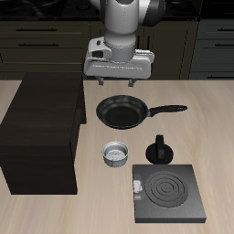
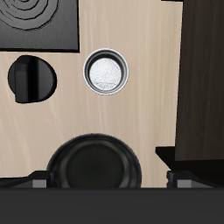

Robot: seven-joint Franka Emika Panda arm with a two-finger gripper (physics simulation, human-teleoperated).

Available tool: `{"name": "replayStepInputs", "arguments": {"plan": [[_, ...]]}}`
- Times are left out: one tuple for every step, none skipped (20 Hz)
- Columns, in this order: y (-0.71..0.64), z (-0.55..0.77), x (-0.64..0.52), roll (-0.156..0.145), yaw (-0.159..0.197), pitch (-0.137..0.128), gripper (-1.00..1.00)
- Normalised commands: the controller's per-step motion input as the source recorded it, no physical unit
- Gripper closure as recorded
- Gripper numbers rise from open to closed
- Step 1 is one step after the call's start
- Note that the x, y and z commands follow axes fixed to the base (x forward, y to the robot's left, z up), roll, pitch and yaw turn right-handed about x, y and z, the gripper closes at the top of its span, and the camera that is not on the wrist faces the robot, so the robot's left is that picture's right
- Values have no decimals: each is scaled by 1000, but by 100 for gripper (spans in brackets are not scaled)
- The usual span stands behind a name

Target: Place the ramekin on the bottom layer of the wooden shelf

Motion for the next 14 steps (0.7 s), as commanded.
{"name": "replayStepInputs", "arguments": {"plan": [[67,8,313,3,32,29,-100],[5,42,335,-46,72,-145,-100],[4,-11,311,-92,62,-9,-100],[28,-137,469,127,-119,178,-100],[56,-51,306,-74,-24,-19,-100],[-31,5,-3,0,0,0,-100],[200,9,403,46,57,-38,-100],[13,-17,364,-8,-30,4,-100],[61,-6,354,-6,-33,30,-100],[117,51,316,24,19,-60,-100],[-63,-42,378,-41,-104,88,-100],[181,13,365,7,50,-3,-100],[0,0,0,0,0,0,-100],[32,-54,290,-9,-50,48,-100]]}}
